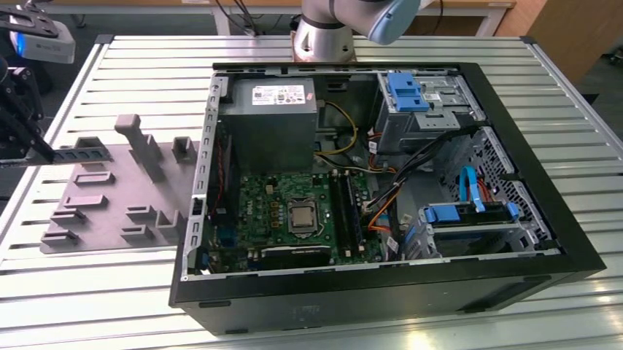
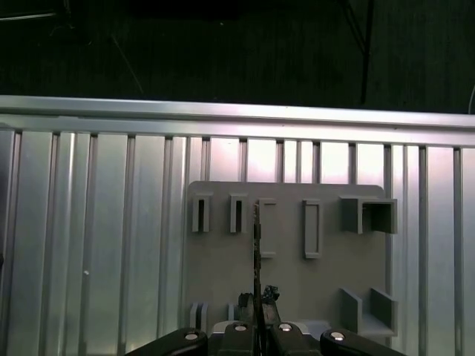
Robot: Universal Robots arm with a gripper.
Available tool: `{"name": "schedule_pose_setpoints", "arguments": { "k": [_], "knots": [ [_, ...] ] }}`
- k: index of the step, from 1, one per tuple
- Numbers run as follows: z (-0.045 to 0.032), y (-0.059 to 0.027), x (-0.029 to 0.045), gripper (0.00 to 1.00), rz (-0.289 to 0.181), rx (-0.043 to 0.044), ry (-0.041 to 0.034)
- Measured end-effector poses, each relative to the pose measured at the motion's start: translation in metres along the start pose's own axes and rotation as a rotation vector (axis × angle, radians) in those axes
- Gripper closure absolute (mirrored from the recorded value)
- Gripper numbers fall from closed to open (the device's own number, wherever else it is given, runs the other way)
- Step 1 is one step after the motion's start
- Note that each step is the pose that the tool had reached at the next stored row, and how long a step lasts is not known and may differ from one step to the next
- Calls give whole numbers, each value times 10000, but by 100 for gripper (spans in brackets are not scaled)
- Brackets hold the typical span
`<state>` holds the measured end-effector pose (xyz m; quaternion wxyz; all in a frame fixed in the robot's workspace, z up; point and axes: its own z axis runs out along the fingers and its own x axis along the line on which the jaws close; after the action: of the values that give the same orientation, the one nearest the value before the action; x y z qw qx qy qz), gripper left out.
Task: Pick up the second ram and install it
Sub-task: 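Pick up the second ram and move it above second insertion slot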
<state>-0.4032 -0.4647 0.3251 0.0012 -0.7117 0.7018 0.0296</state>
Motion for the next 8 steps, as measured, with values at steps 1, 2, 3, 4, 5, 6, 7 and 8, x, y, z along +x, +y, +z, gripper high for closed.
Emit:
{"name": "schedule_pose_setpoints", "arguments": {
  "k": [1,2,3,4,5,6,7,8],
  "knots": [
    [-10,0,-1,86,0,0,0],
    [-19,1,-2,86,0,0,0],
    [-28,1,-3,86,0,0,0],
    [-38,2,-4,86,1,-1,0],
    [-48,2,-5,86,0,0,0],
    [-57,2,-6,86,0,0,0],
    [-67,3,-6,86,0,0,0],
    [-77,3,-7,86,0,0,0]
  ]
}}
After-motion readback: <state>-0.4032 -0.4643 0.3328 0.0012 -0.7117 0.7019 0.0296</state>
